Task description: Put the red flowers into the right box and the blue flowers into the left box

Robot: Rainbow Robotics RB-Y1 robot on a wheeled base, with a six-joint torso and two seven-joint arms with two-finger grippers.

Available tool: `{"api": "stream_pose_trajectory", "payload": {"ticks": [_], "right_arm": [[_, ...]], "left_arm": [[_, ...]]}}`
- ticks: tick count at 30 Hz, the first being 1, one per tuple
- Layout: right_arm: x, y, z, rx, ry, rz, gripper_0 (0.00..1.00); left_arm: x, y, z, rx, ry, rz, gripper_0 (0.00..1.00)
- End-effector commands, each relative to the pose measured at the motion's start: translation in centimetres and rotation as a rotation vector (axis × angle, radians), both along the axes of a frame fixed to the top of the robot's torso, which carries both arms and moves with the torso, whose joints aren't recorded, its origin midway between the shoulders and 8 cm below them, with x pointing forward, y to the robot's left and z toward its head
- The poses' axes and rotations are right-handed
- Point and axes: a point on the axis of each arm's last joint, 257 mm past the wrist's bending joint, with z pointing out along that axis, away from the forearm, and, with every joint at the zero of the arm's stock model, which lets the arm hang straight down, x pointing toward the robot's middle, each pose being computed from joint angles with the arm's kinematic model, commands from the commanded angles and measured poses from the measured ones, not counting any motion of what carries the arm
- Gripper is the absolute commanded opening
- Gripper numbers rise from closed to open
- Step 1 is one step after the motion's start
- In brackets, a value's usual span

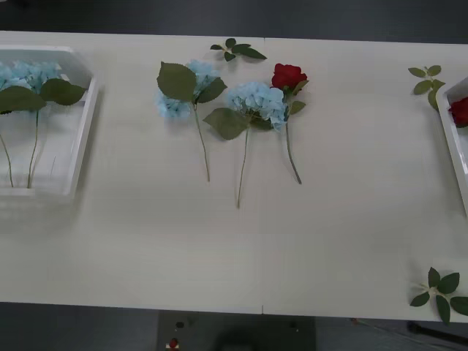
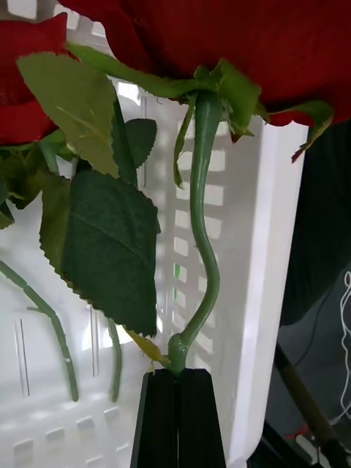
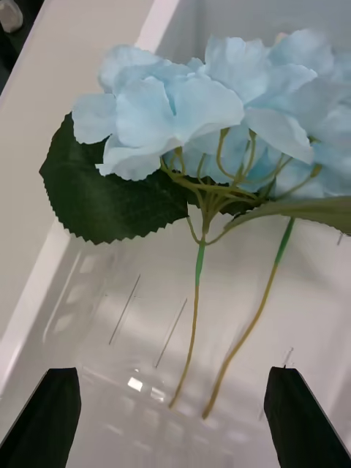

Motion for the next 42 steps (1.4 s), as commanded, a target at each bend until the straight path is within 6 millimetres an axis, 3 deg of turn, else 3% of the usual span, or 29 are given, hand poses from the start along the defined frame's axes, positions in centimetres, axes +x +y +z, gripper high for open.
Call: {"api": "stream_pose_trajectory", "payload": {"ticks": [1,3,5,7,9,10,15,20,24,30,33,36,42], "right_arm": [[0.8,0.1,-0.1,-0.005,-0.035,0.013,0.00],[0.9,0.0,-0.4,-0.008,-0.040,0.014,0.00],[0.9,0.3,-0.7,-0.002,-0.039,0.016,0.13],[1.1,0.5,-0.6,0.005,-0.045,0.017,0.44],[1.3,0.8,-0.7,0.021,-0.054,0.019,0.61],[1.3,0.9,-0.8,0.030,-0.058,0.020,0.64],[1.5,1.2,-0.8,0.040,-0.064,0.024,0.66],[2.0,2.6,-0.6,0.076,-0.058,0.046,0.66],[2.7,4.7,1.1,0.150,-0.069,0.080,0.66],[3.2,10.5,5.4,0.268,-0.039,0.217,0.66],[3.0,13.0,7.1,0.310,-0.031,0.273,0.66],[2.6,17.1,8.8,0.431,-0.039,0.321,0.66],[2.2,23.8,9.1,0.624,-0.018,0.322,0.66]], "left_arm": [[-1.6,0.3,4.4,0.070,0.005,-0.026,0.73],[-2.9,-0.2,5.3,0.068,0.026,-0.027,0.73],[-3.7,-0.7,6.0,0.069,0.041,-0.031,0.73],[-4.9,-1.5,6.7,0.073,0.063,-0.040,0.73],[-5.6,-2.2,7.1,0.077,0.081,-0.050,0.73],[-6.1,-2.5,7.2,0.080,0.093,-0.053,0.72],[-7.5,-5.2,7.4,0.061,0.130,-0.097,0.73],[-6.8,-10.4,6.8,-0.022,0.095,-0.149,0.73],[-5.8,-14.5,6.4,-0.047,0.052,-0.188,0.73],[-3.7,-22.1,5.1,-0.093,-0.022,-0.302,0.73],[-2.9,-24.6,4.2,-0.100,-0.038,-0.343,0.73],[-1.6,-27.5,3.2,-0.070,-0.072,-0.391,0.73],[-0.4,-31.7,1.4,-0.055,-0.116,-0.426,0.73]]}}
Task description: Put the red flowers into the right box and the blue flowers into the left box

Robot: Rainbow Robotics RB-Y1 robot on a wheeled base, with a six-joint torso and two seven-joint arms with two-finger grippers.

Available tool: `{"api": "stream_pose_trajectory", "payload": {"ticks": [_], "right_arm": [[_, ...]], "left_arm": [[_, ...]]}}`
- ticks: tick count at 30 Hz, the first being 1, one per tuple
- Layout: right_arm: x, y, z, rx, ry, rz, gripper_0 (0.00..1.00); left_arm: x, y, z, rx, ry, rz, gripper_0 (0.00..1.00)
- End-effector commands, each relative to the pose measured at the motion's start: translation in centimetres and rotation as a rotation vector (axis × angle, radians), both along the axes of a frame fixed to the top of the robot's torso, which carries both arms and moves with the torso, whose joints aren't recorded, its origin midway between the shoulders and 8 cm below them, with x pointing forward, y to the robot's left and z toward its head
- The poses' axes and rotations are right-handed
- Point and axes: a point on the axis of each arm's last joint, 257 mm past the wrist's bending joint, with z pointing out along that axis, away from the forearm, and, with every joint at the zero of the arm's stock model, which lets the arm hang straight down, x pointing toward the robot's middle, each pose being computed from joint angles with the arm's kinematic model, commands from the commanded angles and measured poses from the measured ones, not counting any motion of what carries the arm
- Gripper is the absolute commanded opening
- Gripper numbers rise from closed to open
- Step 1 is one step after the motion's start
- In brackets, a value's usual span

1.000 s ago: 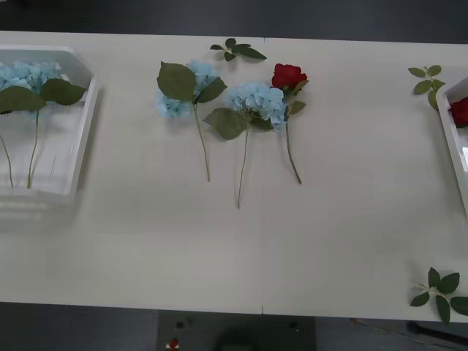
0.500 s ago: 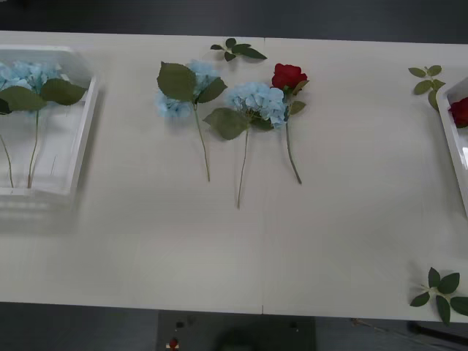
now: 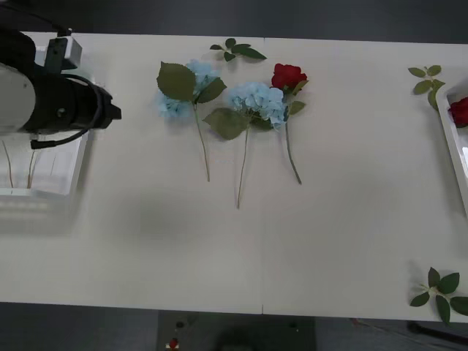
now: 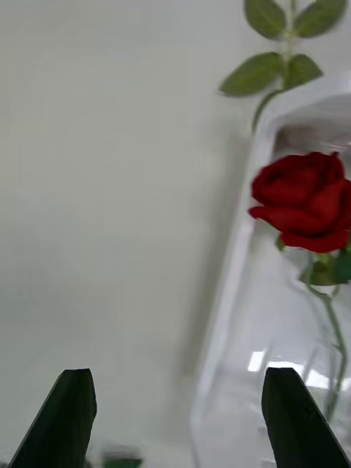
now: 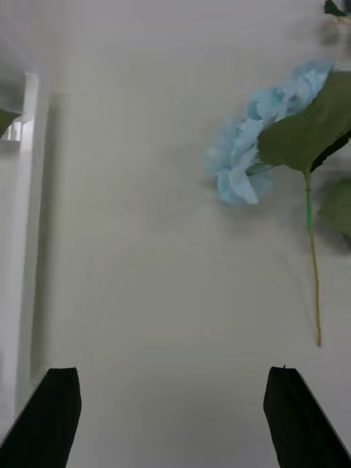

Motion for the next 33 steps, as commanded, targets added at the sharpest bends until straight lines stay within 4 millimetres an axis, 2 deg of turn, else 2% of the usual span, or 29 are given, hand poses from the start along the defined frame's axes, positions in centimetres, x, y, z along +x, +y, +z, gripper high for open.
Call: {"api": "stream_pose_trajectory", "payload": {"ticks": [1,8,14,20,24,33], "right_arm": [[0.4,3.3,2.5,0.110,0.001,-0.065,0.66],[1.0,9.5,1.5,0.151,0.051,-0.100,0.66],[1.7,14.4,0.3,0.192,0.056,-0.187,0.66],[2.7,18.2,-2.0,0.228,0.040,-0.240,0.66],[3.3,20.5,-4.1,0.212,0.039,-0.258,0.66],[5.3,24.4,-9.1,0.160,-0.052,-0.288,0.66]], "left_arm": [[0.7,-3.1,0.2,-0.043,-0.059,0.009,0.72],[1.1,-7.2,-1.7,-0.053,-0.099,0.017,0.73],[1.8,-9.6,-3.7,-0.052,-0.116,0.045,0.73],[3.6,-10.1,-5.1,-0.030,-0.125,0.076,0.73],[5.4,-10.2,-5.2,-0.026,-0.130,0.092,0.73],[9.8,-10.8,-5.7,-0.022,-0.146,0.109,0.72]]}}
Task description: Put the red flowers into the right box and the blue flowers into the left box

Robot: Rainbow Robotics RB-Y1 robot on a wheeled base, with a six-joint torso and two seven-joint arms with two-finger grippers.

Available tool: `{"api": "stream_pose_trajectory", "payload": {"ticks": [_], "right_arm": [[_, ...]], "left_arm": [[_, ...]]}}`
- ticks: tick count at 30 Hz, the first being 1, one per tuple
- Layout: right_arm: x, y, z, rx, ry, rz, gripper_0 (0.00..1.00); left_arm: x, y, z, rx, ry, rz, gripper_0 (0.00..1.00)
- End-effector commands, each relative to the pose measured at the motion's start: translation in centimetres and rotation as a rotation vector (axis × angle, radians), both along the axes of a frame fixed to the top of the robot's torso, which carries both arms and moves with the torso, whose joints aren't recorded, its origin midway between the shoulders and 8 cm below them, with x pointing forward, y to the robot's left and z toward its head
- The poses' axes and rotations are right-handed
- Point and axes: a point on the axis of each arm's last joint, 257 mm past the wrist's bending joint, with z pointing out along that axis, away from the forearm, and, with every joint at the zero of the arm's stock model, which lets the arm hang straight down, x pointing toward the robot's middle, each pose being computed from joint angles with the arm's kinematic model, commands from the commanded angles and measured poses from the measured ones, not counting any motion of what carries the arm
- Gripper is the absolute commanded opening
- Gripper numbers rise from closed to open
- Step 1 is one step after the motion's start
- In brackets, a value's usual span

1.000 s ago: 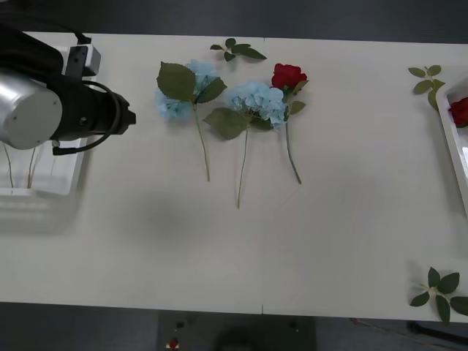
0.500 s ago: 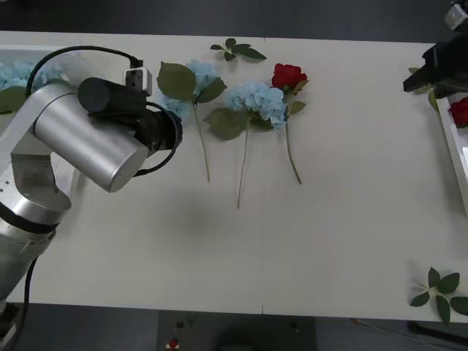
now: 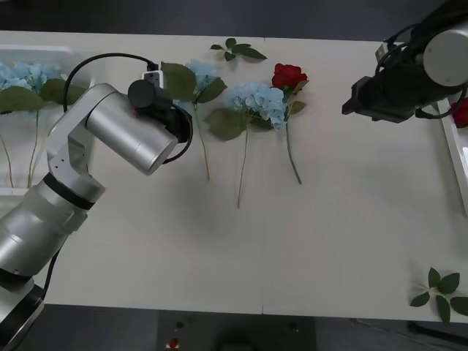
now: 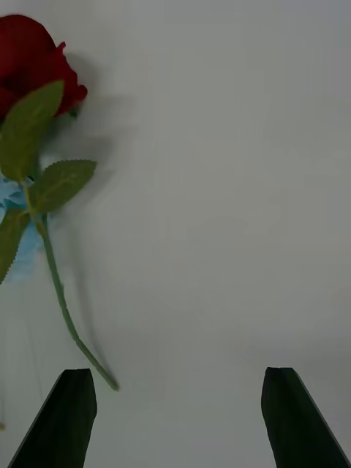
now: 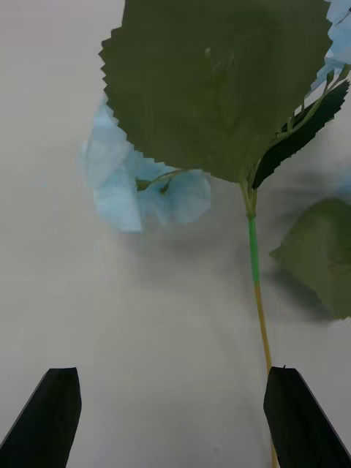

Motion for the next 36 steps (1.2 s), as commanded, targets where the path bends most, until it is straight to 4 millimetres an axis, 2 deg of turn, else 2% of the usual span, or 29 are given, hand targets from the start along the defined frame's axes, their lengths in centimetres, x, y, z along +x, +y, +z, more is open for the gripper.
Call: {"api": "stream_pose_trajectory", "payload": {"ticks": [1,4,8,16,23,29,36], "right_arm": [[0.9,2.0,-0.6,-0.034,-0.052,-0.025,0.66],[1.2,3.4,-2.4,-0.074,-0.071,-0.034,0.66],[1.5,5.2,-3.5,-0.092,-0.094,-0.033,0.66],[2.9,9.1,-3.8,-0.059,-0.152,-0.059,0.66],[4.5,10.8,-4.7,-0.076,-0.167,-0.088,0.66],[6.0,11.7,-5.8,-0.083,-0.185,-0.101,0.66],[7.5,13.0,-6.5,-0.087,-0.244,-0.084,0.66]], "left_arm": [[2.9,-0.8,2.7,-0.016,-0.058,0.011,0.73],[4.4,-1.1,2.3,-0.014,-0.062,0.014,0.72],[5.9,-1.2,1.6,-0.024,-0.076,0.016,0.73],[7.4,-1.5,0.1,0.010,-0.070,0.006,0.73],[7.2,-2.5,-0.8,0.012,-0.053,-0.008,0.73],[6.5,-5.1,-1.3,-0.055,-0.034,-0.052,0.73],[6.2,-6.8,-1.8,-0.058,-0.050,-0.093,0.73]]}}
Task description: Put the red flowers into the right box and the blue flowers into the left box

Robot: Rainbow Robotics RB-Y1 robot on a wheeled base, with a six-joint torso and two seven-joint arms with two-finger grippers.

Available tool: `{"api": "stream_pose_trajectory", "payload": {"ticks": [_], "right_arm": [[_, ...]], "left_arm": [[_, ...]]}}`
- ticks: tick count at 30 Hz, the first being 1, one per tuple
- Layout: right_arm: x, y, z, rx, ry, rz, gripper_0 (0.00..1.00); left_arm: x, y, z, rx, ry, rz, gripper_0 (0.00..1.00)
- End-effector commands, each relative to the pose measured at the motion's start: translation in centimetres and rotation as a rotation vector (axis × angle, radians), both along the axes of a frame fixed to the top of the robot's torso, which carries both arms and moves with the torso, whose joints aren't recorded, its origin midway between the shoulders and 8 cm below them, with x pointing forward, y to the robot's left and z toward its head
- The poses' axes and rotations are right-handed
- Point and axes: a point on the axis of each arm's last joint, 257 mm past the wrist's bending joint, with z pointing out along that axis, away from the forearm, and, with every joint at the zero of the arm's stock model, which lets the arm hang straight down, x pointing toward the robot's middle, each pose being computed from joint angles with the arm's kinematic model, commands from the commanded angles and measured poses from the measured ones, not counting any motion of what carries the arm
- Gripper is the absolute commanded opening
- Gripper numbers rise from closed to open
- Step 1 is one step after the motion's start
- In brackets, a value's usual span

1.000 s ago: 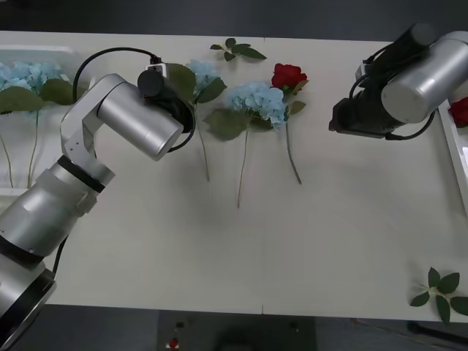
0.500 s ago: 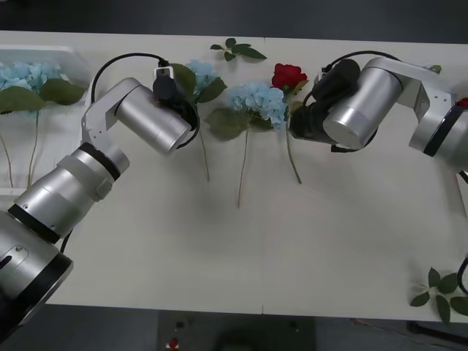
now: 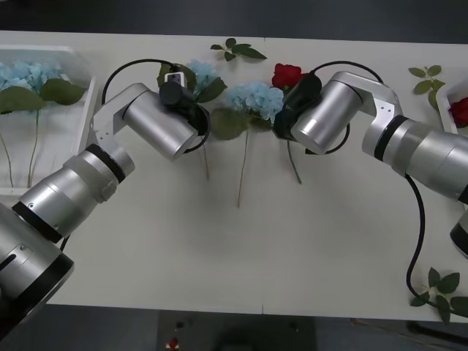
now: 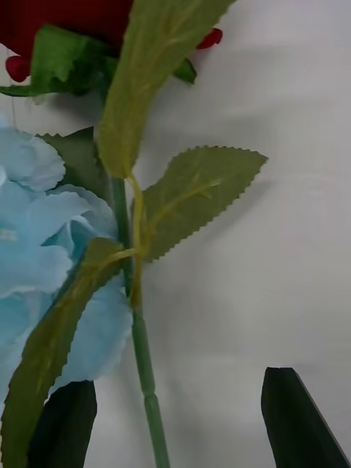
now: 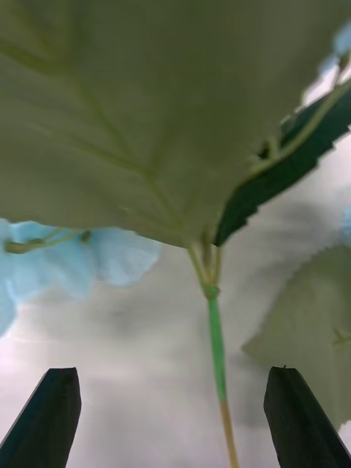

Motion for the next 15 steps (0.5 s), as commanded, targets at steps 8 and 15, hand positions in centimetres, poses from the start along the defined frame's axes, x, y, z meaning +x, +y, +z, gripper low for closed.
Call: {"api": "stream_pose_trajectory", "payload": {"ticks": [8,15], "right_arm": [[1.9,2.1,2.5,0.002,-0.077,0.033,0.66],[1.2,0.4,0.1,-0.072,-0.045,0.034,0.66]], "left_arm": [[-0.3,-5.4,1.3,-0.023,-0.066,-0.101,0.73],[0.8,-5.9,1.6,-0.023,-0.110,-0.123,0.73]]}}
